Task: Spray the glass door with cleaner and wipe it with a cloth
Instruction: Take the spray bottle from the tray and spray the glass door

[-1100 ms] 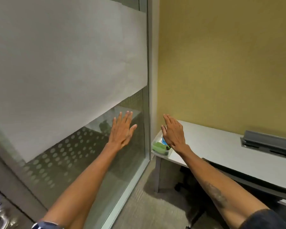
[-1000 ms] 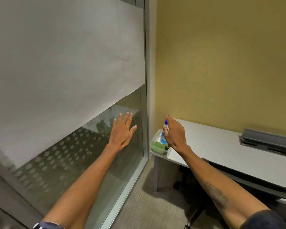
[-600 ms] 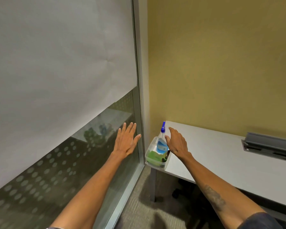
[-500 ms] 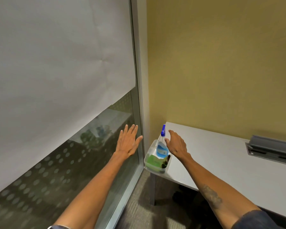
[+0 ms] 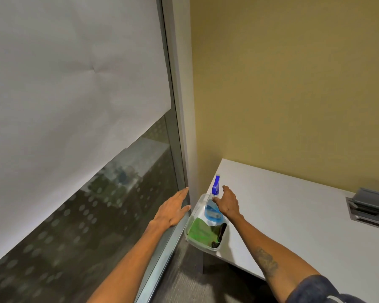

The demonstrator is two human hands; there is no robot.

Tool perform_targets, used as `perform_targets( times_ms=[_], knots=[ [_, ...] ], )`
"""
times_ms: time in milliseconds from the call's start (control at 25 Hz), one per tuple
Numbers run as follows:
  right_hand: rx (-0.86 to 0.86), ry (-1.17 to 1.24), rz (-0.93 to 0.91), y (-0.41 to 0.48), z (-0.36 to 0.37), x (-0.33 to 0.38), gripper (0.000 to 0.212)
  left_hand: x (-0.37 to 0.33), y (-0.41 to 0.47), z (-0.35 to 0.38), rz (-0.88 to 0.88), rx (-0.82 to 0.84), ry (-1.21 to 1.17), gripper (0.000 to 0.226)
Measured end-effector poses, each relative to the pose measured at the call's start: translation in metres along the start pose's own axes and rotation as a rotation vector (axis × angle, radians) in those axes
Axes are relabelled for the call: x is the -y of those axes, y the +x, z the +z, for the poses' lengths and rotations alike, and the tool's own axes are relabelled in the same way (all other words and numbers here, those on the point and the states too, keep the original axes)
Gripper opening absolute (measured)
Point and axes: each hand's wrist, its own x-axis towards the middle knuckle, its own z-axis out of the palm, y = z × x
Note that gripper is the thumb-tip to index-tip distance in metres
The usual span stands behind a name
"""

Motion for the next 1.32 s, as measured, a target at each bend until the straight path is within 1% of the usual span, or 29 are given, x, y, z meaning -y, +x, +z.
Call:
perform_targets(
  times_ms=[160,240,400,560,760,920,1120,1320],
  knots=[
    [0.02,0.055,0.048,0.028,0.019,-0.001,0.043,0.021,0.022,0.004,-0.002,0.101,-0.057,0.071],
    [0.014,0.075,0.074,0.037,0.025,-0.001,0.04,0.026,0.028,0.004,-0.012,0.112,-0.074,0.07],
    [-0.008,0.06,0.104,0.044,0.029,-0.002,0.032,0.026,0.03,0.006,-0.048,0.066,-0.099,0.068],
    [-0.041,0.076,0.058,0.035,0.027,-0.005,0.029,0.024,0.022,0.004,-0.069,0.009,-0.112,0.069],
    [-0.156,0.163,-0.103,0.0,0.013,0.01,0.027,0.013,-0.007,-0.003,-0.077,-0.021,-0.158,0.071],
    [-0.273,0.265,-0.275,-0.042,-0.005,0.036,0.017,0.0,-0.048,-0.009,-0.051,-0.092,-0.21,0.071],
    [-0.41,0.301,-0.502,-0.118,-0.02,0.078,0.016,-0.012,-0.121,-0.015,-0.015,-0.247,-0.19,0.068],
    [-0.445,0.31,-0.678,-0.215,-0.02,0.128,0.023,-0.015,-0.214,-0.02,0.049,-0.461,-0.243,0.08]
  ],
)
